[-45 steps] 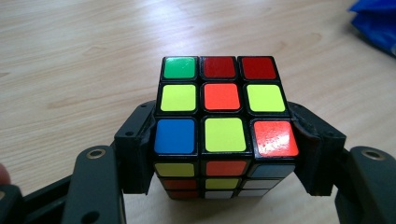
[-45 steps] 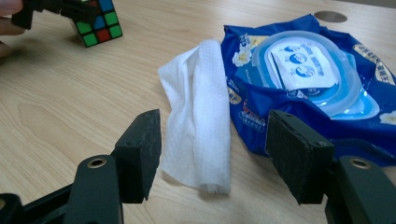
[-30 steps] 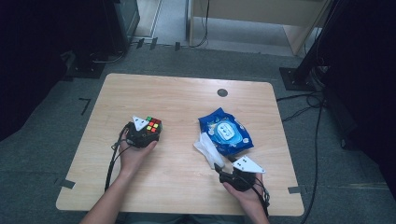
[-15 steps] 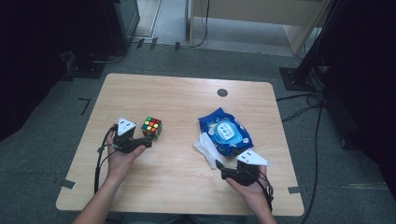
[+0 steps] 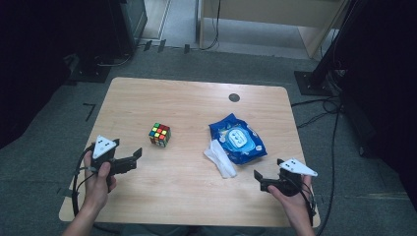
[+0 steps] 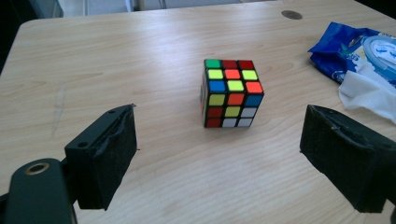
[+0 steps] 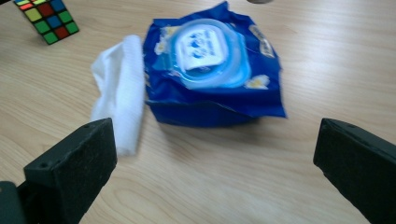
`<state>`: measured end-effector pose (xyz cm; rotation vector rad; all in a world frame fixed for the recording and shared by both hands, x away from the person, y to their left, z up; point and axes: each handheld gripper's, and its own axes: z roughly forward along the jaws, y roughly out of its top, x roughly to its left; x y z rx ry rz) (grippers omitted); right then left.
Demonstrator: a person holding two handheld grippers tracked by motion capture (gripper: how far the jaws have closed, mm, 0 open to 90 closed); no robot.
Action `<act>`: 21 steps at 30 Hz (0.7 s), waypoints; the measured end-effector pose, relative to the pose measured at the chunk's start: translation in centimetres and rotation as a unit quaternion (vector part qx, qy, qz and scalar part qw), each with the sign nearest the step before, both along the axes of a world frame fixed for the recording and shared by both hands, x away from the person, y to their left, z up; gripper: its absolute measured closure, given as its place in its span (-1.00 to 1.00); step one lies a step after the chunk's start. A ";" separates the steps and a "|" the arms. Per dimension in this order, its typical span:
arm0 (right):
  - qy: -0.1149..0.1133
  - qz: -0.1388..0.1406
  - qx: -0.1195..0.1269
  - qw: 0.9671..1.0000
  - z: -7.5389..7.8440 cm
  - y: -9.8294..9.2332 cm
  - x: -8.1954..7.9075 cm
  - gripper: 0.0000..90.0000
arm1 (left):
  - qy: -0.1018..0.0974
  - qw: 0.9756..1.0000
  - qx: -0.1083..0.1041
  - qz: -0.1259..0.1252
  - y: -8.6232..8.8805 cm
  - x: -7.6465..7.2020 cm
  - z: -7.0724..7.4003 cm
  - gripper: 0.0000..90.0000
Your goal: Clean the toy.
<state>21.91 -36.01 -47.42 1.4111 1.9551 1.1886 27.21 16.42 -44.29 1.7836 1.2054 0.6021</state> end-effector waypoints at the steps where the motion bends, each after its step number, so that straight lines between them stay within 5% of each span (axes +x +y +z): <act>1: 0.003 -0.004 0.002 1.000 -0.1 -0.5 -0.2 -1.00 | 0.000 1.000 -0.001 0.000 0.3 -0.2 -0.1 -0.76; 9: 0.023 -0.030 -0.012 0.999 -1.6 -3.2 -1.0 -1.00 | 0.012 1.000 0.007 0.011 3.2 -2.2 -2.0 -0.76; 21: 0.065 -0.068 -0.033 0.995 -4.7 -5.9 -2.0 -1.00 | 0.070 0.997 0.042 0.015 5.9 -2.8 -6.1 -0.76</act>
